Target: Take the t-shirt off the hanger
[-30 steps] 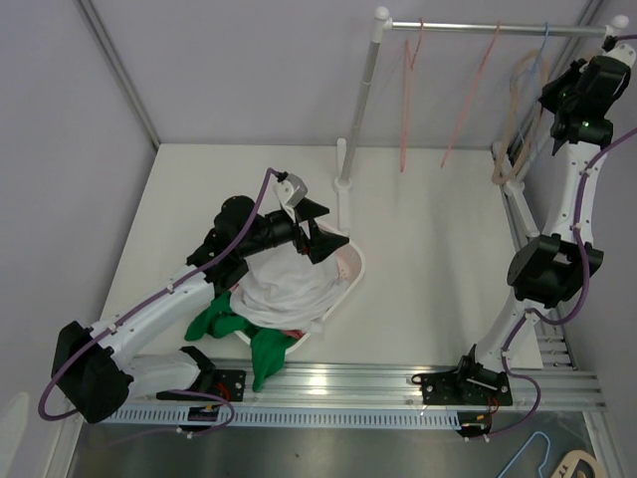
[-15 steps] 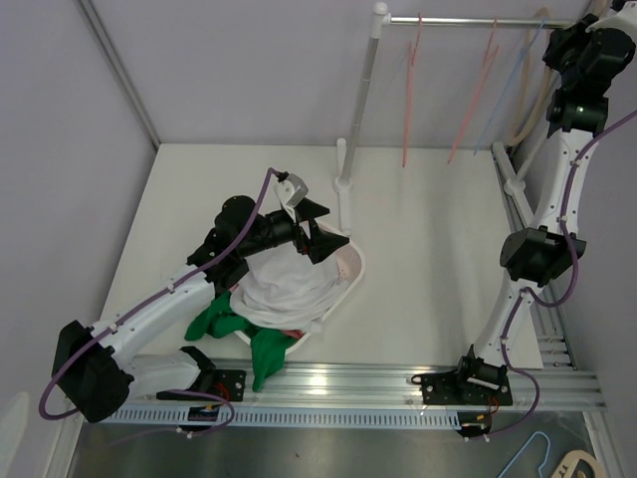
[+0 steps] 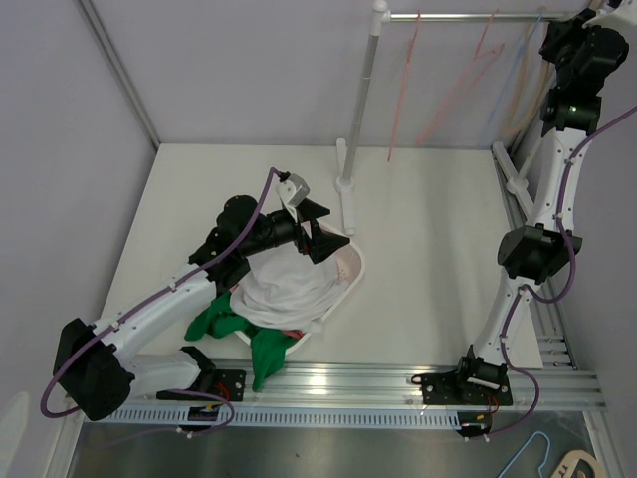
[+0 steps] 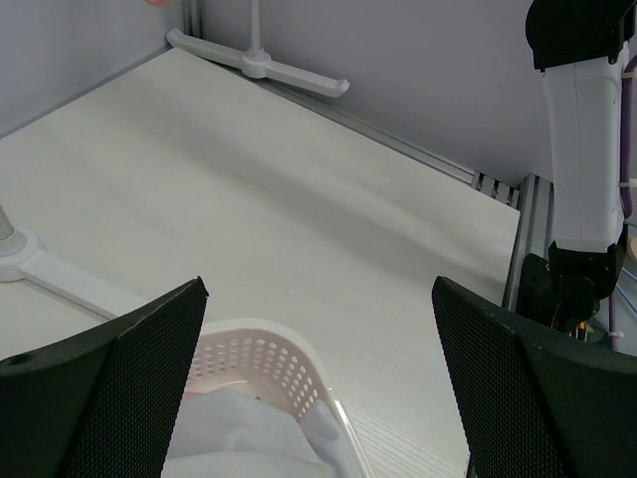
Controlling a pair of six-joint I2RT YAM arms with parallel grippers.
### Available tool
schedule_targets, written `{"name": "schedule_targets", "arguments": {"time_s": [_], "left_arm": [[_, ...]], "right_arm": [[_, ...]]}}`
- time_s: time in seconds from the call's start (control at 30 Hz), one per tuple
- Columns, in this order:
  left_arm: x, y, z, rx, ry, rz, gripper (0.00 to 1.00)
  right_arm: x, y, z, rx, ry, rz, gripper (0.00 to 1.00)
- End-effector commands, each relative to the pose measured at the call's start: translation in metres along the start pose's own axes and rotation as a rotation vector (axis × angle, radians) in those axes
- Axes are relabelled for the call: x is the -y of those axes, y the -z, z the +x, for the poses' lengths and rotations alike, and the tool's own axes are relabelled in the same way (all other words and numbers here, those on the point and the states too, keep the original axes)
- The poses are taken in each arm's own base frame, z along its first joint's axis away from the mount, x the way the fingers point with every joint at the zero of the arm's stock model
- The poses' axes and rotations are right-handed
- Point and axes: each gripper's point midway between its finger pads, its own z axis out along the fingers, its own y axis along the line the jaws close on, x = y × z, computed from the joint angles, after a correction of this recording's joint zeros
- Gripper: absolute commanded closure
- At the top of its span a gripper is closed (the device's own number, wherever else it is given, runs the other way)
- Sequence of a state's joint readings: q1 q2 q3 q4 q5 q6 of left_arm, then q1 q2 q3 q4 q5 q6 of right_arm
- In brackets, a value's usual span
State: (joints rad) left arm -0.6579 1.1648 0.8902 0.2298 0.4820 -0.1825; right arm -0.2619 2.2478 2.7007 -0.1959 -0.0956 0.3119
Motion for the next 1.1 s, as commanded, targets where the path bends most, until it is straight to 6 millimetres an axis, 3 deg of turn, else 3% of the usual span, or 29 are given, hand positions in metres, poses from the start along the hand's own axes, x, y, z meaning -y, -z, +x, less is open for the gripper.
{"name": "schedule_targets", "arguments": {"time_s": [0.0, 0.23, 0.57, 0.63, 0.83, 1.07], "left_arm": [[-0.001, -0.001, -0.012, 0.032, -0.017, 0.009, 0.00], [-0.002, -0.001, -0.008, 0.022, -0.017, 0.009, 0.00], [-0.002, -0.003, -0.009, 0.018, -0.022, 0.012, 0.01], [-0.003, -0.003, -0.008, 0.015, -0.021, 0.010, 0.00], [-0.004, -0.004, -0.007, 0.012, -0.019, 0.007, 0.00], [-0.004, -0.003, -0.004, 0.005, -0.018, 0.007, 0.01]], "right_arm": [[0.021, -0.026, 0.046, 0.008, -0.016, 0.018, 1.00], [0.023, -0.028, 0.049, 0.000, -0.007, 0.019, 1.00], [0.033, -0.044, 0.089, -0.004, 0.014, 0.021, 1.00], [0.035, -0.049, 0.090, 0.037, 0.019, 0.022, 1.00], [0.050, -0.050, 0.113, -0.003, -0.018, 0.065, 1.00], [0.071, -0.042, 0.125, -0.079, -0.046, 0.121, 1.00]]}}
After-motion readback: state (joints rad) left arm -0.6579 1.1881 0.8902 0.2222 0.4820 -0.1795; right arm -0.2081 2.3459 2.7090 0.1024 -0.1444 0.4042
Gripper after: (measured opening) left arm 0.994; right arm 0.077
